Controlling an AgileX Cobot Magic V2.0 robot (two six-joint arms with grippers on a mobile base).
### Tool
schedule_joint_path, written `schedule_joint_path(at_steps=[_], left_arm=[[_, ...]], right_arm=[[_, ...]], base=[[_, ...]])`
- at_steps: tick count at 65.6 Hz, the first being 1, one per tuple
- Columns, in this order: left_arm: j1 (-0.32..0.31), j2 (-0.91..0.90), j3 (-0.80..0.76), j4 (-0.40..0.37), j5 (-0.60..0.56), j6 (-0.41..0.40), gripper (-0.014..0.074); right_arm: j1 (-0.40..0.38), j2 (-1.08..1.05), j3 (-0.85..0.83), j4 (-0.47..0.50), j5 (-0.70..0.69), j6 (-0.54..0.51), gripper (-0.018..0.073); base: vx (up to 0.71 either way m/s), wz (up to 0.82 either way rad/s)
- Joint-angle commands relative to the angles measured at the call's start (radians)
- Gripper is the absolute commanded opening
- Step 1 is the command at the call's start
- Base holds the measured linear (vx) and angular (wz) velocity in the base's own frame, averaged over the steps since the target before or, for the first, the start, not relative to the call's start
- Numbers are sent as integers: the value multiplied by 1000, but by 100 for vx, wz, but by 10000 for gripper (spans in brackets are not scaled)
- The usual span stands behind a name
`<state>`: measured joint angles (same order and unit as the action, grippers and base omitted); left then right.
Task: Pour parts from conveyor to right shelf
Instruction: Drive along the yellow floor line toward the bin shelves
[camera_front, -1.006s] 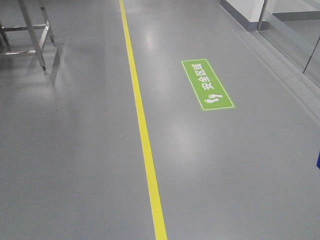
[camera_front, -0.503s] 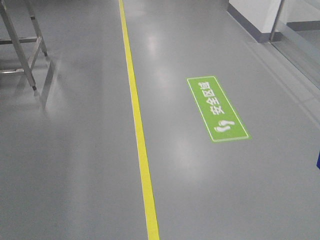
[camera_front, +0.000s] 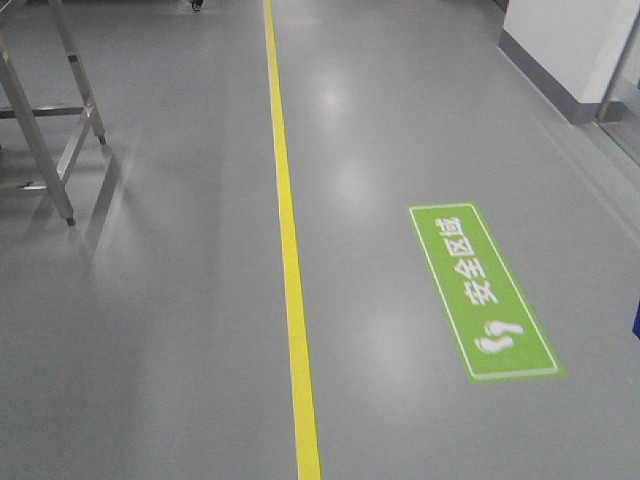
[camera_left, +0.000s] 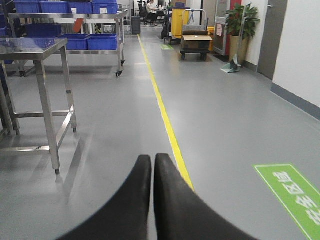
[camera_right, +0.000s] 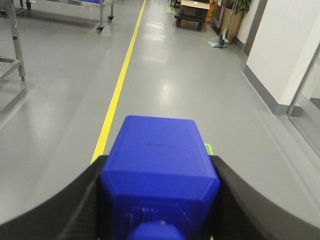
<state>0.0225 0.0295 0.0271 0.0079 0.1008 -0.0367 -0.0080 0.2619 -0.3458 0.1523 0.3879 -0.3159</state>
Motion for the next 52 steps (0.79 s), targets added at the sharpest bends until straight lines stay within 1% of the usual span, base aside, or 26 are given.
schedule_joint_path(at_steps=[1,52], left_arm=[[3,15,-20,-8,-79,-8,-6],[3,15,-20,-8,-79,-8,-6]], right_arm=[[-5,9,-27,1,-81,-7,-5],[-5,9,-27,1,-80,-7,-5]], base=[[80,11],[81,5]])
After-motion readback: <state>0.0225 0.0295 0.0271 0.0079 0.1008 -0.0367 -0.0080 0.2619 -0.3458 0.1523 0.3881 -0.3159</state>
